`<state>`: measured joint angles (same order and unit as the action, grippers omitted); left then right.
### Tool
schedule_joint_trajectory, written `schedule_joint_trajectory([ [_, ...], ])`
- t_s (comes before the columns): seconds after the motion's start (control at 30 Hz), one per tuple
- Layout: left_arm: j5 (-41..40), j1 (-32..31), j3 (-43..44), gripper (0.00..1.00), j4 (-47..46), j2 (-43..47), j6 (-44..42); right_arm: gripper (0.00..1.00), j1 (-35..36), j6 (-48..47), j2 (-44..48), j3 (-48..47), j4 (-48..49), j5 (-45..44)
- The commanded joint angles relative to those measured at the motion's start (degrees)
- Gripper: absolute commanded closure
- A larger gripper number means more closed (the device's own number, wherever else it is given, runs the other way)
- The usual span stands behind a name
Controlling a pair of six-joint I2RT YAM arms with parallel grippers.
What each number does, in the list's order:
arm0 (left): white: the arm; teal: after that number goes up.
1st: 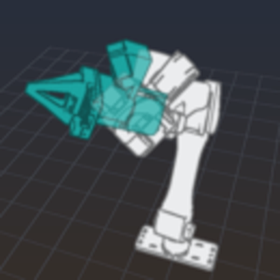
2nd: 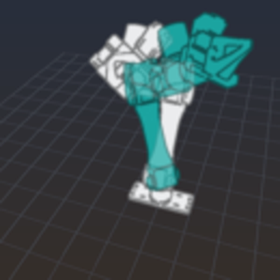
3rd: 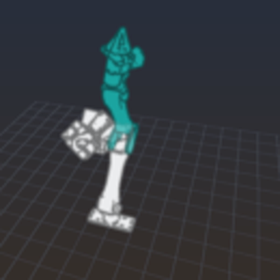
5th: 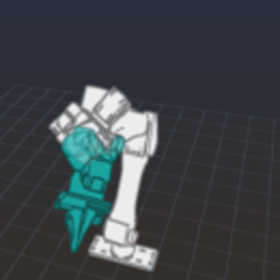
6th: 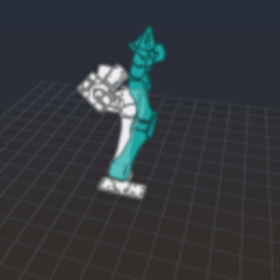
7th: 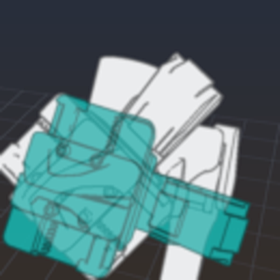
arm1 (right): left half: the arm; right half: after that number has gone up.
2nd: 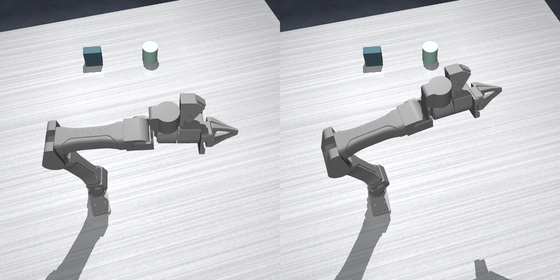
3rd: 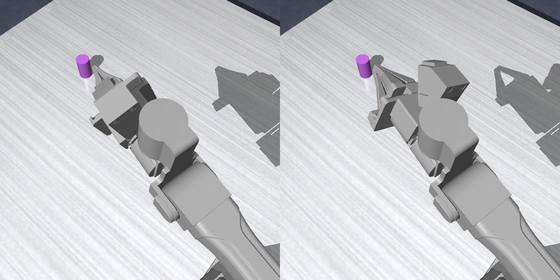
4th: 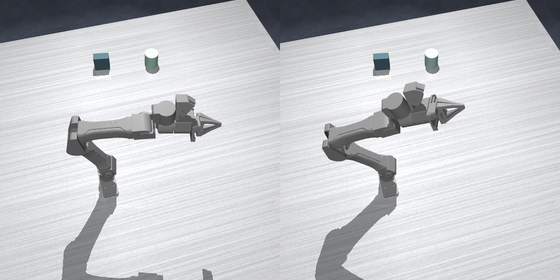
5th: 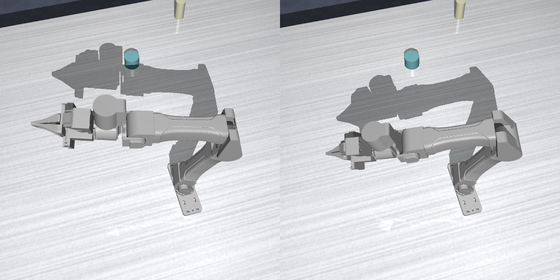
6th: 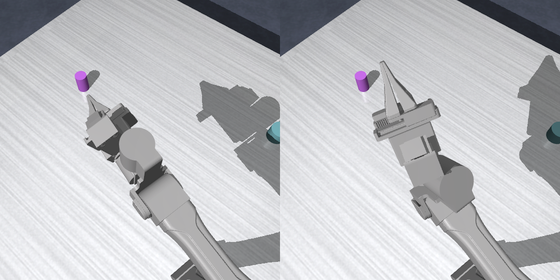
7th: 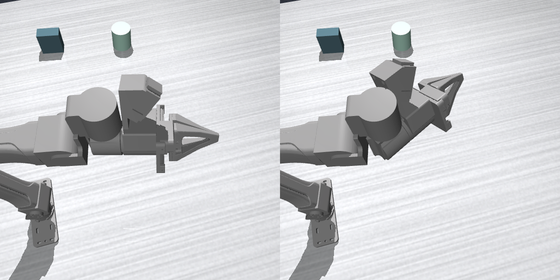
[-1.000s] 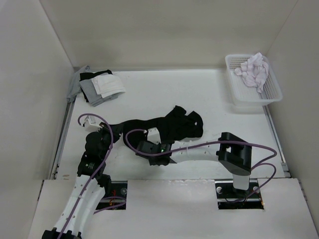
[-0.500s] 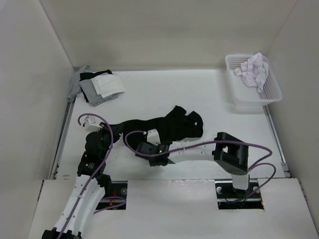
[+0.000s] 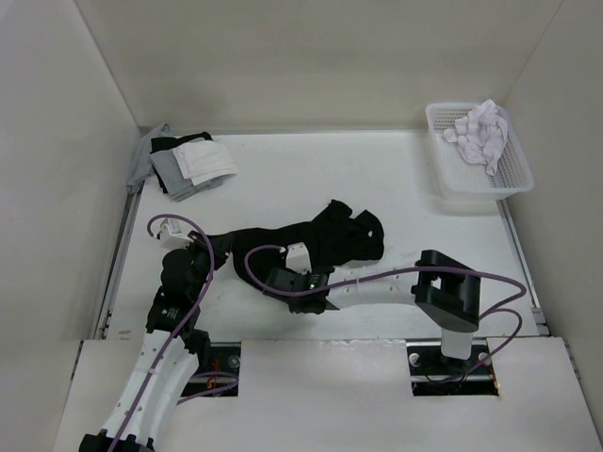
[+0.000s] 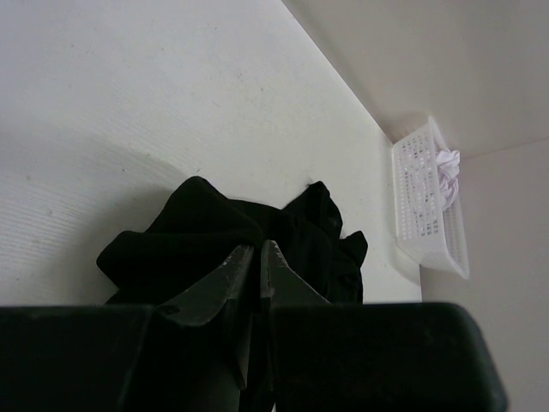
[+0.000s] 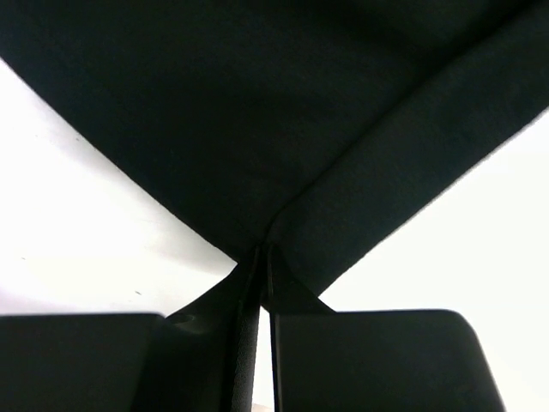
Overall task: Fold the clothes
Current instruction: Flatten the tank top out
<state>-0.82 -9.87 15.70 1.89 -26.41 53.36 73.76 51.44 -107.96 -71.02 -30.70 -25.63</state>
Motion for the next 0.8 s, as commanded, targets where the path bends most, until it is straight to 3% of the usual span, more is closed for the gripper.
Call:
schedule_joint_trajectory([
  [0.0,0.73,0.16,0.03,0.96,-3.21,-0.13,0.34,0.91,-0.06,1.56,5.47,1.94,1.34,-3.11],
  [0.2,0.73,0.51,1.87,0.96,-3.12,-0.13,0.60,0.97,0.90,2.87,14.86,7.82,3.97,-6.27],
  [0.37,0.73,0.68,5.29,0.96,-3.12,-0.13,1.48,1.00,1.43,3.05,29.44,13.97,5.74,-9.70],
  [0.47,0.73,0.95,8.19,0.96,-3.12,0.22,2.44,0.97,1.43,2.61,39.73,17.40,6.70,-9.71],
  [0.63,0.73,1.04,10.31,0.96,-2.77,0.31,3.24,0.93,-2.16,2.08,50.91,25.30,12.14,-3.05],
  [0.77,1.52,0.60,8.30,0.97,-1.46,1.62,3.94,0.94,-4.28,3.83,51.19,32.42,17.86,3.38],
])
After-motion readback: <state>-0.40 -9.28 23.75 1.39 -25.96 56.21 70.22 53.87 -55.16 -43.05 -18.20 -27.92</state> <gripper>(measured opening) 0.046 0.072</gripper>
